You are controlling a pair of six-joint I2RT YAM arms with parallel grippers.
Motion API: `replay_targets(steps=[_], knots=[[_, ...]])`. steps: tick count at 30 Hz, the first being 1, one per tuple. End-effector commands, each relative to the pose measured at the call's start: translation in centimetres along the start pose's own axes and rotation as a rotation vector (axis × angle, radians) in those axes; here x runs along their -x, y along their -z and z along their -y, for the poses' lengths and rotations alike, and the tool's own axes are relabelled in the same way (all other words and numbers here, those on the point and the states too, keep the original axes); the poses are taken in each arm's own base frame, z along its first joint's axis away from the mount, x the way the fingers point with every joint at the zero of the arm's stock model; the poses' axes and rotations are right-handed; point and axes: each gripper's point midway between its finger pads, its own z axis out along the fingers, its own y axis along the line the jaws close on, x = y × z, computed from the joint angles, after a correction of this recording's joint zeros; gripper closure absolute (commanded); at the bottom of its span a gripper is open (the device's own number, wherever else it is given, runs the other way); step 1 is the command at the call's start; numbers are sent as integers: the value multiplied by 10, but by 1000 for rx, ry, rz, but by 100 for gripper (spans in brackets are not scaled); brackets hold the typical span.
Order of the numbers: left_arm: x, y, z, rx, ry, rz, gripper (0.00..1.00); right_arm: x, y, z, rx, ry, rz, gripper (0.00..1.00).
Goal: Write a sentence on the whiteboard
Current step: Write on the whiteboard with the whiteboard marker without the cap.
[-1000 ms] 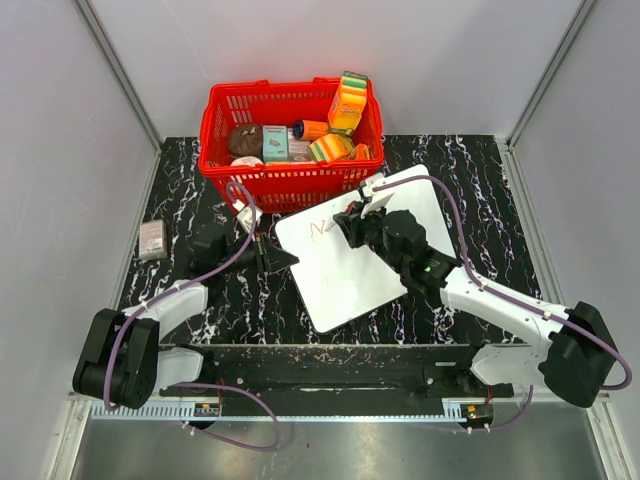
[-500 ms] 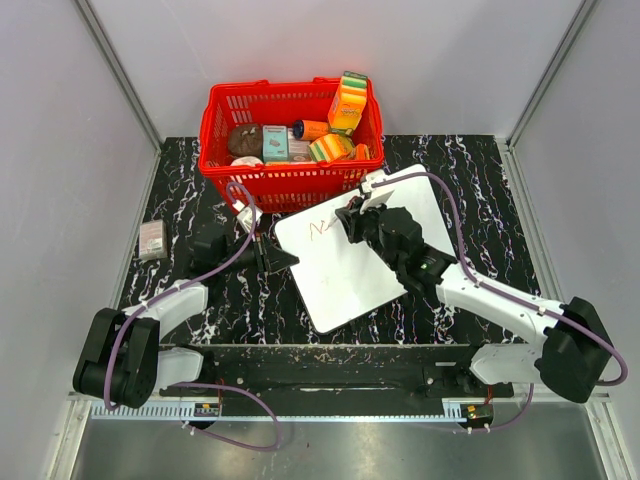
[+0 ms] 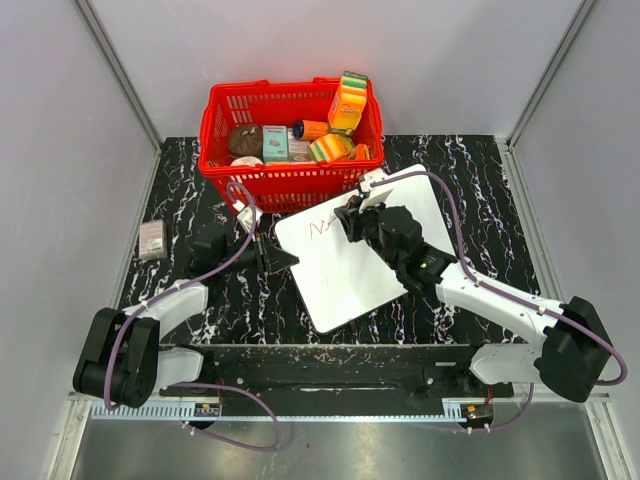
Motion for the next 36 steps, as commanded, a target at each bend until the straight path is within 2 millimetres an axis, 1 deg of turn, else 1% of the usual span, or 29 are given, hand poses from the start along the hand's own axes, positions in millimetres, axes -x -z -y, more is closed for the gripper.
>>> replay_targets(steps=[1, 2, 7, 20, 25, 29, 36], knots=[[-15, -5, -6, -5, -141, -50, 100, 3, -1, -13, 71, -17, 1, 100], [-15, -5, -6, -3, -141, -50, 100, -1, 0, -13, 71, -21, -7, 100], [-15, -5, -6, -3, -142, -50, 100, -7, 4, -12, 69, -34, -22, 100], [-14, -5, -6, -2, -143, -49, 100, -33, 14, 8, -14, -32, -83, 100], [-14, -5, -6, -3, -143, -50, 100, -27, 14, 17, -70, -29, -62, 100], [-14, -5, -6, -2, -145, -49, 100, -14, 11, 19, -89, -25, -34, 100], [-14, -5, -6, -1, -145, -50, 100, -1, 6, 23, -117, -14, -9, 100]])
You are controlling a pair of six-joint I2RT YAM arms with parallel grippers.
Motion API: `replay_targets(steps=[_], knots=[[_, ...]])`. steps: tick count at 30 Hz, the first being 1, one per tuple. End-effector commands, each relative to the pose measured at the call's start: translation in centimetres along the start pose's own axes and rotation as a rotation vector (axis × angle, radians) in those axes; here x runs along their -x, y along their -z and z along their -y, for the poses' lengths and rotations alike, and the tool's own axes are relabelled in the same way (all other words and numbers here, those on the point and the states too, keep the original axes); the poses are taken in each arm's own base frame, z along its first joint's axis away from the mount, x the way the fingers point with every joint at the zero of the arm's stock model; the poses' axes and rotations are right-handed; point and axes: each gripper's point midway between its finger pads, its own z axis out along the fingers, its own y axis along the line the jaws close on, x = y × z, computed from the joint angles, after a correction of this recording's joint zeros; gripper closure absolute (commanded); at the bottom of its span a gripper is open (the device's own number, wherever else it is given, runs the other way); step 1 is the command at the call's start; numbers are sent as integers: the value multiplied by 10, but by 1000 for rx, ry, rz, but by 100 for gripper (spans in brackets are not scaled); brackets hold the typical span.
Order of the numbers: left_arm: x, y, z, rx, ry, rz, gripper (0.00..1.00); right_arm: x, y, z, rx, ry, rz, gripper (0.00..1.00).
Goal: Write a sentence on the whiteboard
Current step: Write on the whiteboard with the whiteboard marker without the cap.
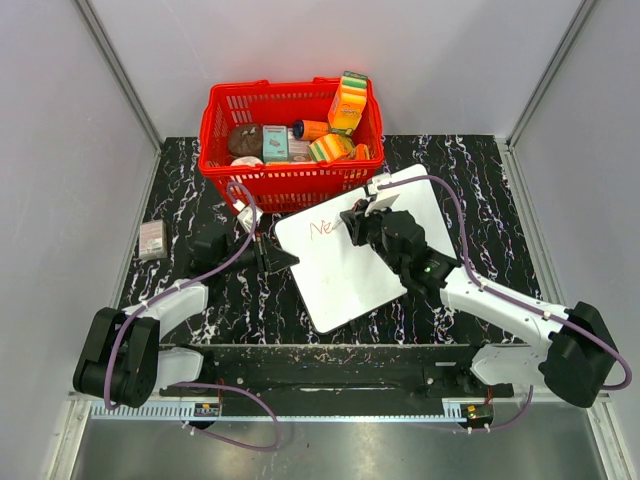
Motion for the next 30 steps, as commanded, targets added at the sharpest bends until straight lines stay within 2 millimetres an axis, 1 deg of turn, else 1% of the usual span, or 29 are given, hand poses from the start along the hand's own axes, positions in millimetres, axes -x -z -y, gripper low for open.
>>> replay_targets(steps=[1, 3, 5, 7, 10, 20, 24, 27, 30], knots=[[-15, -5, -6, -1, -141, -49, 100, 12, -4, 14, -82, 36, 16, 100], [-15, -5, -6, -1, -141, -49, 100, 17, -3, 13, -75, 36, 25, 100], [-15, -5, -6, -2, -142, -48, 100, 20, 0, 9, -48, 29, 34, 100], [-14, -5, -6, -2, -142, -48, 100, 28, 5, 3, -12, 18, 53, 100], [-14, -5, -6, -2, -142, -48, 100, 37, 9, 1, 1, 8, 83, 100], [-15, -5, -5, -3, -144, -49, 100, 47, 2, 4, -1, 11, 100, 100], [-15, -5, -6, -2, -142, -50, 100, 49, -3, 1, 15, 27, 96, 100], [-15, -6, -5, -2, -143, -50, 100, 55, -3, -2, 26, 22, 103, 100], [-16, -6, -6, -3, -140, -53, 100, 49, -7, -1, 21, 24, 89, 100]])
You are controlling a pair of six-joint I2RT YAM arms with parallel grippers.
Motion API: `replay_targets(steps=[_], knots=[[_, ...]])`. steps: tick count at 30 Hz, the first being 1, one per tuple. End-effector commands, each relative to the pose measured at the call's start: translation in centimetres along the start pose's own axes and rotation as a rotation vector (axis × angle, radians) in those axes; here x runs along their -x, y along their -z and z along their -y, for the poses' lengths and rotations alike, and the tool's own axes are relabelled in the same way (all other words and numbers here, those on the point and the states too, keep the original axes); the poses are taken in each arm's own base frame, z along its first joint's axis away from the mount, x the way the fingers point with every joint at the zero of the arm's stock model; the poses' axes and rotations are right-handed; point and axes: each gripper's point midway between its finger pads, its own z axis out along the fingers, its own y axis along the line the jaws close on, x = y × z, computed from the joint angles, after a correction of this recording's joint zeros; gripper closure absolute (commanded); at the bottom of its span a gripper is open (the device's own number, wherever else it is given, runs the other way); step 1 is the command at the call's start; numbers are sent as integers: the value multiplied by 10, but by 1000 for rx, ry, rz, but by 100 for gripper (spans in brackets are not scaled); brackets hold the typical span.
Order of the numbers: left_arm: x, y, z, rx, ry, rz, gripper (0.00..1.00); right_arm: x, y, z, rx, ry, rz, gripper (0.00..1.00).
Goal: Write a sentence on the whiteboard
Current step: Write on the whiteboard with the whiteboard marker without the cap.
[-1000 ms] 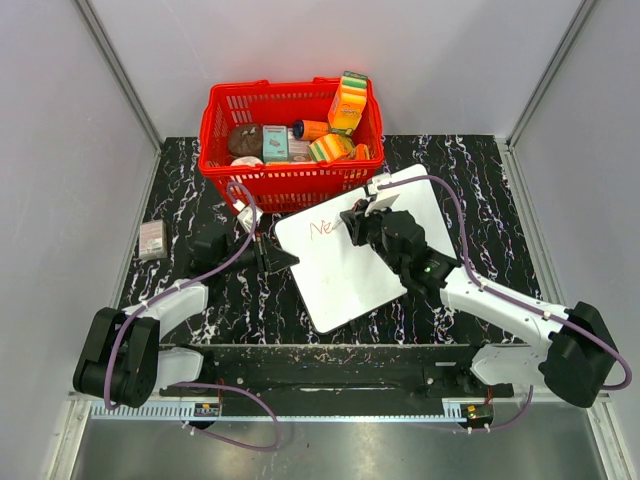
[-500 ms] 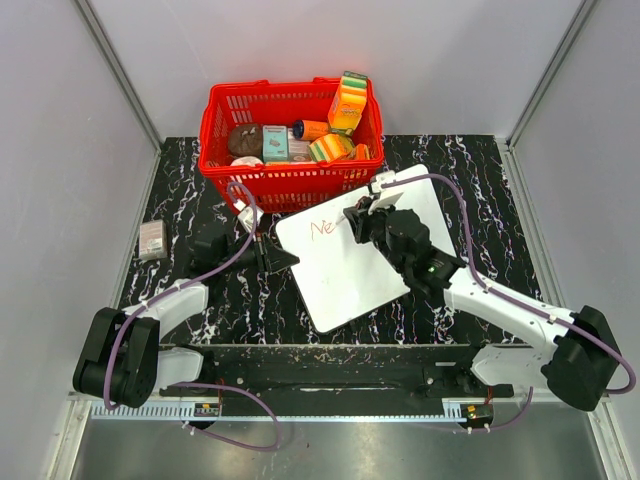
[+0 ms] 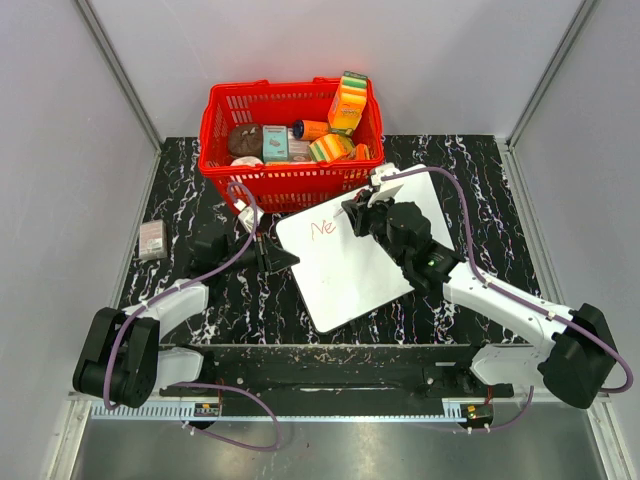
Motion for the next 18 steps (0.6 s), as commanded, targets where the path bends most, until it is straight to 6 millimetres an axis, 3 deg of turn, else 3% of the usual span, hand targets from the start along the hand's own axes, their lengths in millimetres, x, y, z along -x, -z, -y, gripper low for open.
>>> replay_targets(steps=[1, 7, 18], knots=[[-18, -5, -8, 7, -122, -56, 100, 20, -6, -3, 10, -1, 42, 100], [-17, -4, -8, 8, -122, -55, 100, 0, -8, 2, -3, -21, -4, 100], [-17, -4, -8, 8, -123, -54, 100, -19, 1, 11, -21, -40, -44, 100]])
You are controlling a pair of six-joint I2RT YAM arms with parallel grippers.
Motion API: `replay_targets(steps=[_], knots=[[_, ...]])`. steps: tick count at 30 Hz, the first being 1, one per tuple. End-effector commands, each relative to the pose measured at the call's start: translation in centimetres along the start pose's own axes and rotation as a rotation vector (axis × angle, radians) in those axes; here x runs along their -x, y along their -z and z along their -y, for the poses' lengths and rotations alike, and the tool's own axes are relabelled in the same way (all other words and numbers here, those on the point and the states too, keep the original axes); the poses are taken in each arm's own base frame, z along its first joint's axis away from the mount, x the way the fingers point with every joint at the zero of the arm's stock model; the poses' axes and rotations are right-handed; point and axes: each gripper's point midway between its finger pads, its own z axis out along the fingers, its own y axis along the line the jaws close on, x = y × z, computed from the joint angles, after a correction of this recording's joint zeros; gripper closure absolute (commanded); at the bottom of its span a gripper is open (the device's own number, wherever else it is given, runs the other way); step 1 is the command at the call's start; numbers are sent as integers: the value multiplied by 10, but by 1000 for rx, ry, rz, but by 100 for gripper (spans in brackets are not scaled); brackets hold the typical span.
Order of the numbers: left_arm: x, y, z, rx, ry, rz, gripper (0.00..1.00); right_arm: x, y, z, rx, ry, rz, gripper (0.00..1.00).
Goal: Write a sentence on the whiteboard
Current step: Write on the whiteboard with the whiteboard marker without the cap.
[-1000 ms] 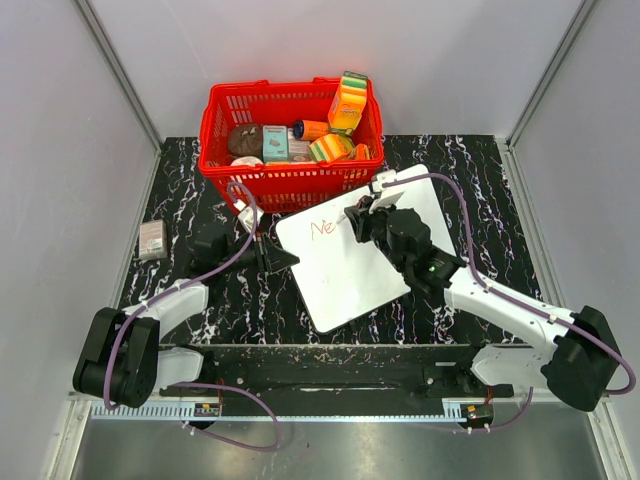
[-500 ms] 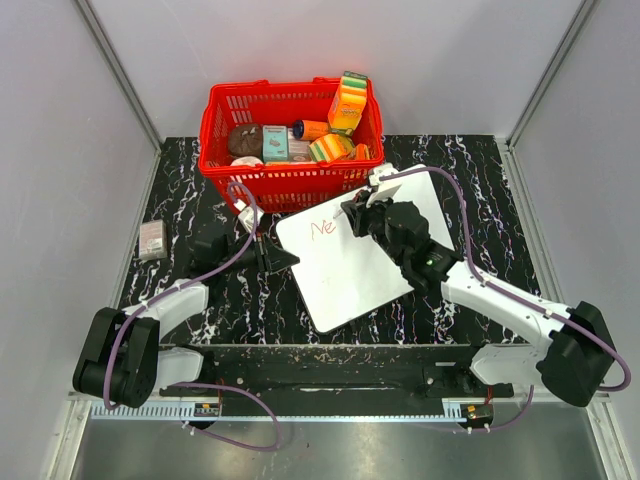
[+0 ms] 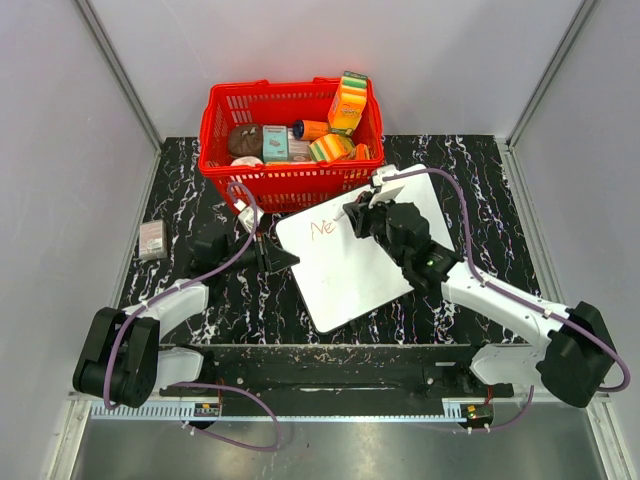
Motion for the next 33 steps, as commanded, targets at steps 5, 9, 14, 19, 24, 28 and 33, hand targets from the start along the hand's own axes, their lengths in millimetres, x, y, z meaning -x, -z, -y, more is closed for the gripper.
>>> replay_targets(steps=[5, 9, 14, 19, 24, 28, 33], knots=[[-16, -5, -8, 6, -126, -53, 100, -14, 9, 8, -10, -19, -33, 100], [-16, -4, -7, 5, -128, -52, 100, -21, 12, 10, -13, -26, -47, 100], [-16, -4, -7, 5, -128, -52, 100, -24, 14, 12, -19, -26, -49, 100], [-16, -4, -8, 6, -127, -53, 100, -21, 12, 16, -40, -22, -40, 100], [-16, -5, -7, 5, -128, -54, 100, -9, 7, 15, -41, -21, -13, 100], [-17, -5, -7, 4, -127, -54, 100, -1, 3, 16, -43, -16, 2, 100], [-16, -4, -7, 5, -129, -53, 100, 5, -1, 17, -39, -21, 14, 100]])
